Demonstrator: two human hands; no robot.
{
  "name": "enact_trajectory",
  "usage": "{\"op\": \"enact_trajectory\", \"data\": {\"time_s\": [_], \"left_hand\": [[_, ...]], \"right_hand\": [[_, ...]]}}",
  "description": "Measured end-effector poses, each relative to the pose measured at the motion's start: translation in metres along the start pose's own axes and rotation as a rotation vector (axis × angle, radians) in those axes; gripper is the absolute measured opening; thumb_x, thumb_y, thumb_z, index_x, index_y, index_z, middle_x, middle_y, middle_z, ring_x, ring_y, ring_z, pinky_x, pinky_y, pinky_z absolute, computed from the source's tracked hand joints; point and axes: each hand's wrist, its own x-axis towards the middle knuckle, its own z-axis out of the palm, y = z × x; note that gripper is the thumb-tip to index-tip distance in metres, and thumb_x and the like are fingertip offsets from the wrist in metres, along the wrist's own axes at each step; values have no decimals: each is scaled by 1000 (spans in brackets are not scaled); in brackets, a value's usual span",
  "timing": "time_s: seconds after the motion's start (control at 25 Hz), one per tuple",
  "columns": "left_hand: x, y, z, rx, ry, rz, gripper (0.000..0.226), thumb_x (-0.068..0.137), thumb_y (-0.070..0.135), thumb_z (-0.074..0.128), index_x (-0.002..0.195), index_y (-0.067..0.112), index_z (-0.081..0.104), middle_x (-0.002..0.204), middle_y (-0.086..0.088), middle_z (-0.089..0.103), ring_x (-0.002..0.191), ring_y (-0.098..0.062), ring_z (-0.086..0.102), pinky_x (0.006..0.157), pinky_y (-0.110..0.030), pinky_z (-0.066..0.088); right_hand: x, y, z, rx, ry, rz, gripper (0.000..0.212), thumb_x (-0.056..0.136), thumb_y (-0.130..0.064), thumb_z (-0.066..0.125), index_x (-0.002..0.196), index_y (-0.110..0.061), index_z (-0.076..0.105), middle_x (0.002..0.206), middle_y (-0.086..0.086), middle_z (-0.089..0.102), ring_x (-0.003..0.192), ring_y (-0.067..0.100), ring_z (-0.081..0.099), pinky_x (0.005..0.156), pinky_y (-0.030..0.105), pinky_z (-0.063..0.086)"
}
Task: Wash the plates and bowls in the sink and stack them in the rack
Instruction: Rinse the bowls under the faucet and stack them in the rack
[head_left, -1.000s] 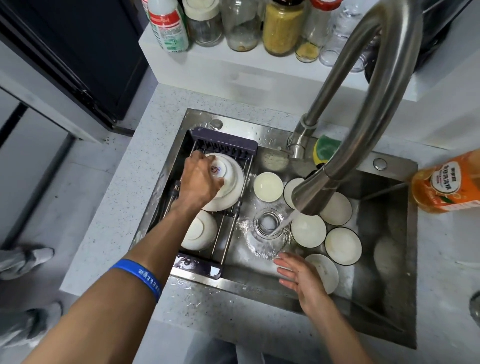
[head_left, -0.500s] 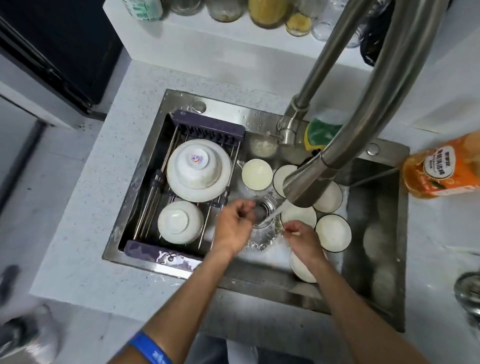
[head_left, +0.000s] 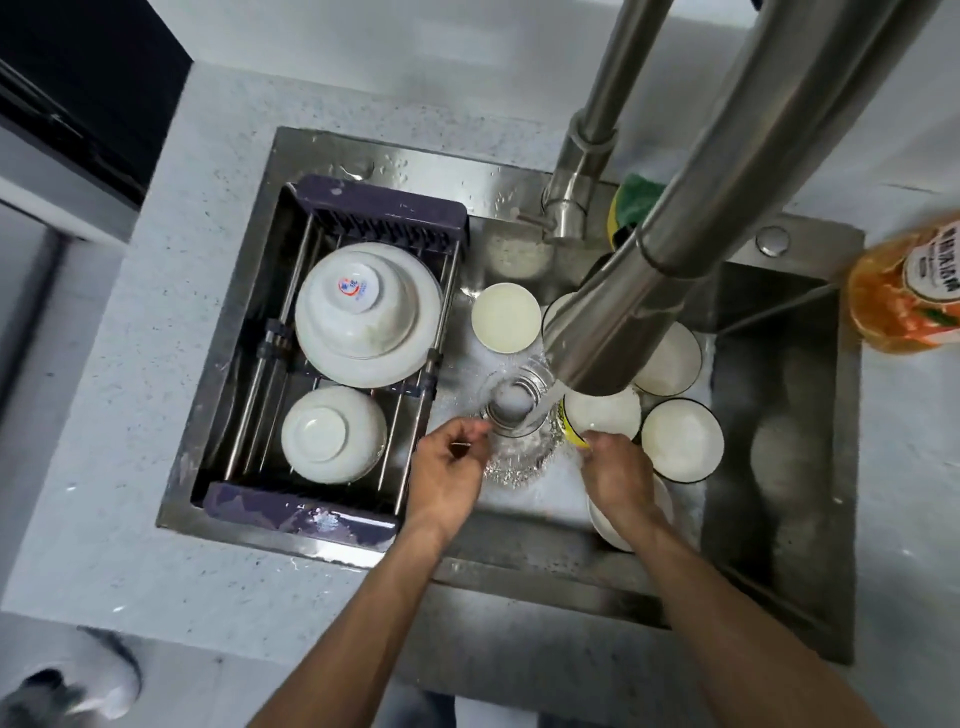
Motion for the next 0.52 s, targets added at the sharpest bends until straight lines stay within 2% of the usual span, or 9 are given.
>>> {"op": "enact_trajectory", "data": {"time_s": [0.04,0.12,0.2,0.24,0.32,0.4,0.52], "left_hand": [[-1,2,-1,0,8,5,22,92,0,62,88,20,71,85,11,71,77,-1,62,81,-12,48],[-3,11,0,11,23,15,22,92,0,61,88,18,70,84,8,70,75,-3,61,77,-11,47],[-7,16,0,15,31,29,24,93,-1,60,86,21,69,82,9,70,71,2,60,73,-9,46],[-10,19,-2,12,38,30,26,93,-1,60,85,22,69,81,9,70,69,4,60,72,-8,46],[-15,24,-11,15,53,19,24,93,0,60,87,20,70,83,7,70,74,0,62,75,-11,48],[-15,23,-13,23,50,-9,20,92,2,61,94,19,71,94,4,72,85,-8,65,84,-19,51],[-23,26,-19,69,65,17,25,89,4,62,107,18,72,110,1,72,99,-13,65,94,-27,50]], "right_hand": [[-7,-2,-1,155,29,35,19,92,-18,59,106,-17,72,97,10,73,95,33,66,75,35,48],[-25,-14,-1,618,-13,161,10,89,-22,65,89,-14,71,75,5,66,74,27,61,66,33,46],[-45,-40,-7,1164,-108,378,7,92,-18,66,86,-14,68,78,8,64,67,23,59,62,31,51],[-53,-55,-13,1371,-151,477,3,94,-14,66,94,-16,67,85,12,67,67,26,63,61,31,56],[-62,-88,-30,1633,-232,589,11,94,-10,64,105,-15,65,92,13,71,71,28,69,63,32,60],[-58,-108,-43,1846,-332,662,14,96,-12,60,110,-13,63,95,12,72,78,28,70,69,38,60],[-54,-120,-67,1974,-421,700,14,100,-15,54,111,-14,61,97,12,71,83,28,69,77,43,58]]}}
